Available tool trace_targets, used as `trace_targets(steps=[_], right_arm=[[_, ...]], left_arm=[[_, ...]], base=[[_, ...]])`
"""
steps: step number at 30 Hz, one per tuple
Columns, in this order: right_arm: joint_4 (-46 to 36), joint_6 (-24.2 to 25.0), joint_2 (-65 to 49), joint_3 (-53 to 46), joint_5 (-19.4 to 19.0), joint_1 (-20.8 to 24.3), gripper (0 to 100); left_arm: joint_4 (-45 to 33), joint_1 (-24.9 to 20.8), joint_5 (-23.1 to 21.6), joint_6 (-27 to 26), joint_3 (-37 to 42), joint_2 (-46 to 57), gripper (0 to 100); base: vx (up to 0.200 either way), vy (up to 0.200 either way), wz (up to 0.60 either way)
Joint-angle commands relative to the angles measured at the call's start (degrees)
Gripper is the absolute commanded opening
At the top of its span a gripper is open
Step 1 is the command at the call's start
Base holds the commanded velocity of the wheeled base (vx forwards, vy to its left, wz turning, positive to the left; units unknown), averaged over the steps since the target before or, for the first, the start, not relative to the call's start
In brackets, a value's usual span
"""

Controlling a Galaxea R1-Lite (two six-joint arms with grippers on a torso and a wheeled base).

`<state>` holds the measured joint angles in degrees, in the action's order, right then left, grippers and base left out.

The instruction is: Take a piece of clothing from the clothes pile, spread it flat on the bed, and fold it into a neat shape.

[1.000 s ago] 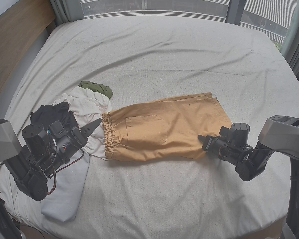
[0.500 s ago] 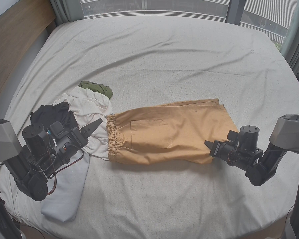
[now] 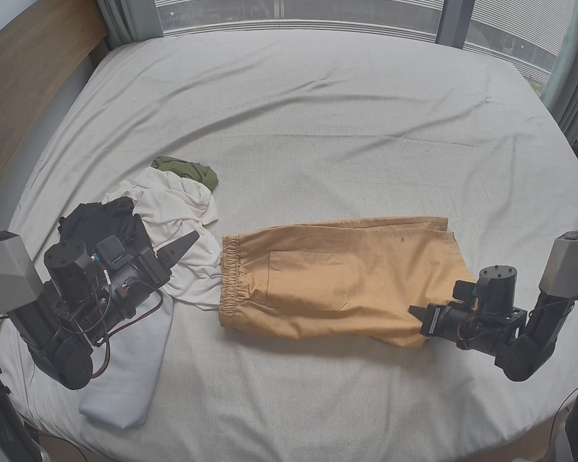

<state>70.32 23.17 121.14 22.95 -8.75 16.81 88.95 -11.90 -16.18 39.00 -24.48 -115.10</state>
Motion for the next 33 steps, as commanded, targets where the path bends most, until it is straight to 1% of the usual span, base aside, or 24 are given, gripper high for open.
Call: trace_targets(steps=[1, 11, 16, 24, 28, 33], right_arm=[[-0.35, -0.15, -2.40, -4.06, -0.04, 0.24, 0], [0.17, -0.85, -2.66, -11.27, -0.04, 1.03, 0], [0.35, -0.85, -2.66, -14.69, 0.05, 1.03, 0], [0.35, -0.85, -2.49, -15.13, 0.32, 1.03, 0], [0.35, -0.85, -2.49, -16.45, 1.55, 1.38, 0], [0.35, -0.67, -2.22, -16.80, 1.55, 1.56, 0]], left_arm=[[0.08, -0.06, 0.01, 0.03, 0.13, -0.21, 100], [-0.01, -0.06, 0.01, 0.03, 0.13, -0.30, 100], [0.08, -0.06, -0.96, 0.11, 0.22, -0.21, 100], [0.08, -0.06, -0.96, 0.11, 0.48, -0.12, 100], [-0.01, -0.06, -0.96, 0.11, 0.48, -0.21, 100], [0.08, -0.06, -0.96, 0.11, 0.48, -0.21, 100]], base=[[0.000, 0.000, 0.00], [0.000, 0.000, 0.00], [0.000, 0.000, 0.00], [0.000, 0.000, 0.00], [0.000, 0.000, 0.00], [0.000, 0.000, 0.00]])
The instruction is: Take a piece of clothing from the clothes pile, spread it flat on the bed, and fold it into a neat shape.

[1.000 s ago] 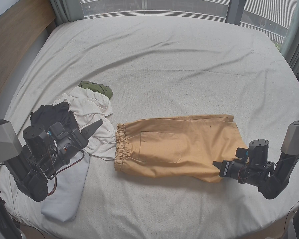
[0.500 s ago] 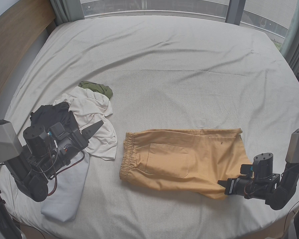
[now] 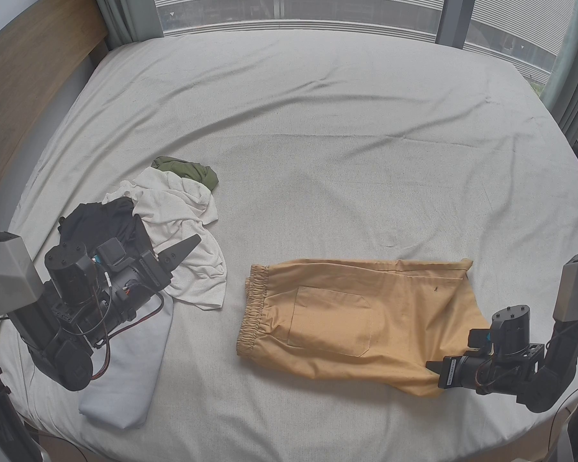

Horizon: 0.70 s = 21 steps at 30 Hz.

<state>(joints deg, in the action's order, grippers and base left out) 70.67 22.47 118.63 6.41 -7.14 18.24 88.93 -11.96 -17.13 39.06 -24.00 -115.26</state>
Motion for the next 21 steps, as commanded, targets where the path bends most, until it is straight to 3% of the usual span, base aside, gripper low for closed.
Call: trace_targets(steps=[1, 8, 9, 15, 21], right_arm=[[0.00, 0.03, 0.29, -0.26, -0.06, 0.13, 0], [0.79, 0.12, 0.20, -0.26, 0.99, 0.13, 0], [0.96, 0.21, 0.11, -0.35, 0.99, 0.13, 100], [3.42, 0.56, -0.15, -1.75, 2.66, -0.66, 100], [12.48, 0.38, -2.08, -6.41, 3.10, -8.83, 100]], left_arm=[[0.01, 0.01, -0.01, 0.05, 0.01, 0.04, 100], [0.10, 0.01, -0.01, 0.05, 0.01, 0.21, 100], [0.10, 0.01, -0.01, 0.05, -0.08, 0.21, 100], [0.10, 0.01, -0.01, 0.05, -0.08, 0.56, 100], [0.10, 0.09, -0.01, 0.05, -0.25, 0.65, 100]], base=[[0.000, 0.000, 0.00], [0.000, 0.000, 0.00], [0.000, 0.000, 0.00], [0.000, 0.000, 0.00], [0.000, 0.000, 0.00]])
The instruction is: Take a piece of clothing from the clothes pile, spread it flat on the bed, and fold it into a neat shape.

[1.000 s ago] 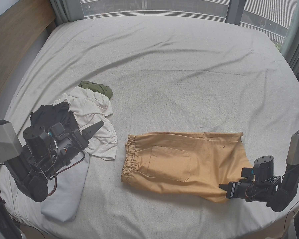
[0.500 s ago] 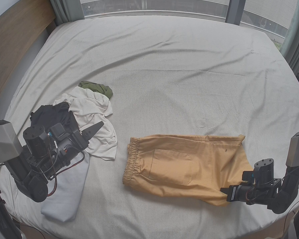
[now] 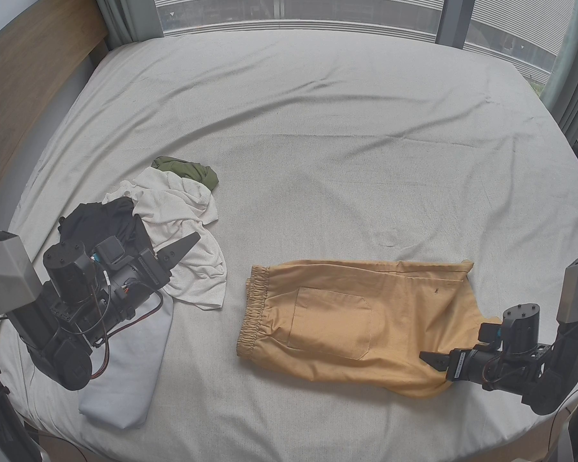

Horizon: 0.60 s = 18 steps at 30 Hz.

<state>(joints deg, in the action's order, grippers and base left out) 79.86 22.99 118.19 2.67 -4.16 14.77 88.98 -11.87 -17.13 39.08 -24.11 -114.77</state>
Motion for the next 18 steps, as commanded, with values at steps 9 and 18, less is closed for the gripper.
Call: trace_targets(steps=[9, 18], right_arm=[[4.16, -0.84, -9.03, -2.14, -2.26, -15.74, 100], [3.11, -0.76, -12.02, 8.40, -7.88, -17.32, 100]], left_arm=[[0.05, -0.08, -0.01, 0.03, -0.06, 0.43, 100], [0.05, -0.26, -0.01, -0.06, -0.06, 0.43, 100]], base=[[0.000, 0.000, 0.00], [0.000, 0.000, 0.00]])
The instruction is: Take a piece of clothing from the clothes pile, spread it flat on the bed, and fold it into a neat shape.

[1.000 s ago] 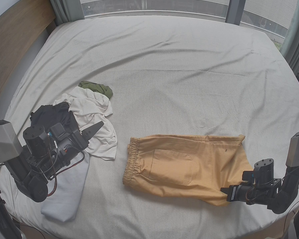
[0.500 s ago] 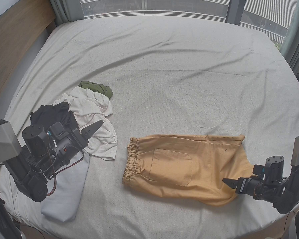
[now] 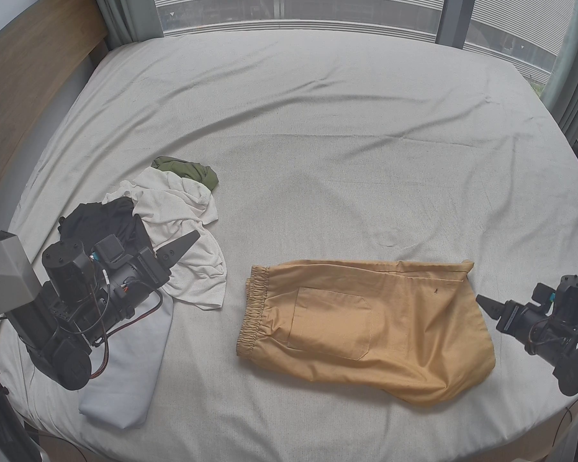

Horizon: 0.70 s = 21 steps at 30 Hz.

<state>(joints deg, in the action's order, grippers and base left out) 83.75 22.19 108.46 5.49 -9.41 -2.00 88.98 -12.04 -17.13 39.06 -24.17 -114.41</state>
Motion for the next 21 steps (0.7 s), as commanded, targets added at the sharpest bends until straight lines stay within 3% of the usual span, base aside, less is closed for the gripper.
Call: trace_targets(steps=[1, 12, 21], right_arm=[[-0.96, 0.05, -2.11, 6.99, -3.25, -0.46, 100], [-9.13, 0.66, 2.11, 22.29, -9.40, 0.07, 100], [-6.76, 5.06, 3.07, 22.38, -10.89, 0.07, 100]], left_arm=[[0.05, -0.17, -0.01, -0.04, 0.00, 0.06, 100], [0.05, -1.93, -0.10, -0.12, 1.59, -2.31, 100], [0.05, -6.41, -0.01, -0.47, 4.22, -6.79, 100]], base=[[0.000, 0.000, 0.00], [0.000, 0.000, 0.00], [0.000, 0.000, 0.00]])
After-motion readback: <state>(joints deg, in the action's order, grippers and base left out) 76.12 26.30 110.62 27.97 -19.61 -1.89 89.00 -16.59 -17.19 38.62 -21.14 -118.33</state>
